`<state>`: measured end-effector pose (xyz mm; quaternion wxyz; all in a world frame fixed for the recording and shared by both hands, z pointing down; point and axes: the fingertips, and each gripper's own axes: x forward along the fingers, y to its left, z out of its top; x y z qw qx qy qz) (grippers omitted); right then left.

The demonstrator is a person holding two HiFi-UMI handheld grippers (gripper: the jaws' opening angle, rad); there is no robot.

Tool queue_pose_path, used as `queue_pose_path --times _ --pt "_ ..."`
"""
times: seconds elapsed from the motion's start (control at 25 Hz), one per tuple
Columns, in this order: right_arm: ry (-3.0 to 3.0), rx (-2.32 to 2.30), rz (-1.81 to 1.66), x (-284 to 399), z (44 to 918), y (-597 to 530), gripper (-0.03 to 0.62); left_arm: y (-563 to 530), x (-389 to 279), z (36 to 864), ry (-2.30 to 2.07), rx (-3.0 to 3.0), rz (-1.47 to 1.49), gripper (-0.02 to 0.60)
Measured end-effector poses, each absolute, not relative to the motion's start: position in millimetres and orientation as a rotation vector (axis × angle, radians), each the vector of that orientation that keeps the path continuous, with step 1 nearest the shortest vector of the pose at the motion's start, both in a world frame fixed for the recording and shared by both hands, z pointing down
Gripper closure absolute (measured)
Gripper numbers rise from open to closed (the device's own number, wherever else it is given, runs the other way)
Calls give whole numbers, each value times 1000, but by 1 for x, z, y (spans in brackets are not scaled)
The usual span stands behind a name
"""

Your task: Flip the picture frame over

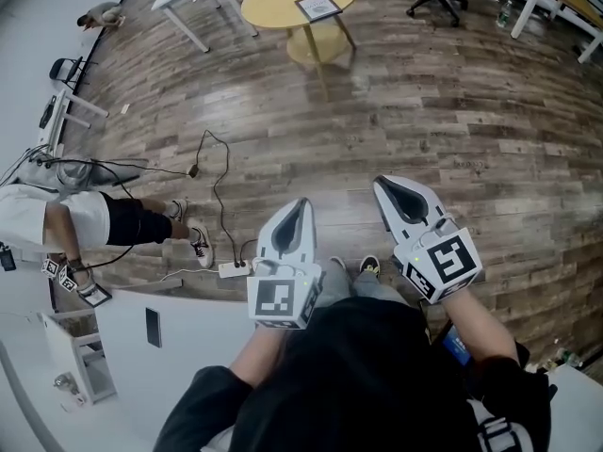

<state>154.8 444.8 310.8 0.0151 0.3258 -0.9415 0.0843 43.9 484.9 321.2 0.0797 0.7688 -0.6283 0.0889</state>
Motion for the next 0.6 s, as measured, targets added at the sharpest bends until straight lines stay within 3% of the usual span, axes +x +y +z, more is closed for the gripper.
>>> queue_pose_path --times 0.6 --pt "-2870 1120 265 129 316 352 574 395 17 336 -1805 2374 246 558"
